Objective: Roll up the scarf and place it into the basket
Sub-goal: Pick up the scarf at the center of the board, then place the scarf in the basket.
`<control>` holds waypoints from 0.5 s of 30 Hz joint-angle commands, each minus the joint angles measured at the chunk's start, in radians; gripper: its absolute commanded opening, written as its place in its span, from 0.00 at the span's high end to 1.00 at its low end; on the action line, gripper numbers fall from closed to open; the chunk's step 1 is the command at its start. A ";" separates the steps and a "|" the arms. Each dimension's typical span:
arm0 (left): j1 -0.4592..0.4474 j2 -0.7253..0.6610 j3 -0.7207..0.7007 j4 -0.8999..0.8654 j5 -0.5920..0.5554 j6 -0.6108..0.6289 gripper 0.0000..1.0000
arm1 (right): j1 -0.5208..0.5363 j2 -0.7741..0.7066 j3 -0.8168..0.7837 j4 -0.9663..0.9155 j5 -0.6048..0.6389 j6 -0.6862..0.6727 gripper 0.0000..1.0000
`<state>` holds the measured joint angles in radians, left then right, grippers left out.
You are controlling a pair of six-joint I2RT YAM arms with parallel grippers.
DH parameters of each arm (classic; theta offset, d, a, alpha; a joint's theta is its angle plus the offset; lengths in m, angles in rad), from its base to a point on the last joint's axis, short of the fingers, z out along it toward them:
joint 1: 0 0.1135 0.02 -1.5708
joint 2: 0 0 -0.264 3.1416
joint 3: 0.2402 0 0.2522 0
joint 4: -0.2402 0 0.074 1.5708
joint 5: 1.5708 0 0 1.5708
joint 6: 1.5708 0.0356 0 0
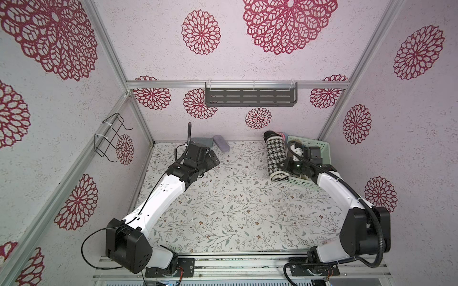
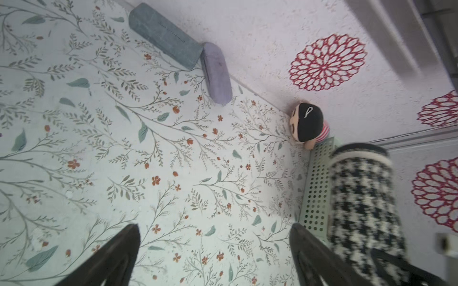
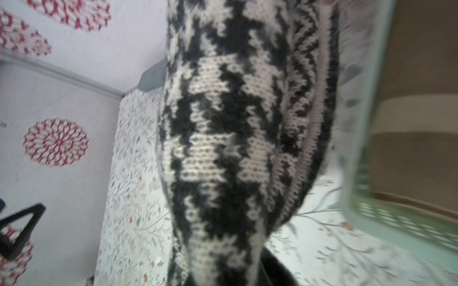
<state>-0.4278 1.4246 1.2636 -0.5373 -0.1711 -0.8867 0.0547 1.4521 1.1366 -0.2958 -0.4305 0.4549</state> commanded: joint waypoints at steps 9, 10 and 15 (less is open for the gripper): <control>0.007 -0.022 -0.023 0.067 -0.016 0.008 0.03 | -0.333 -0.153 -0.002 -0.088 0.206 -0.199 1.00; 0.007 -0.018 -0.021 0.068 -0.013 0.007 0.02 | -0.354 -0.150 -0.017 -0.071 0.207 -0.199 1.00; 0.008 -0.002 -0.018 0.066 -0.009 0.012 0.03 | -0.407 -0.082 -0.061 0.064 0.192 -0.203 1.00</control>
<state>-0.4263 1.4181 1.2499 -0.4927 -0.1734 -0.8856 -0.3393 1.3464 1.0733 -0.3504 -0.2539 0.2932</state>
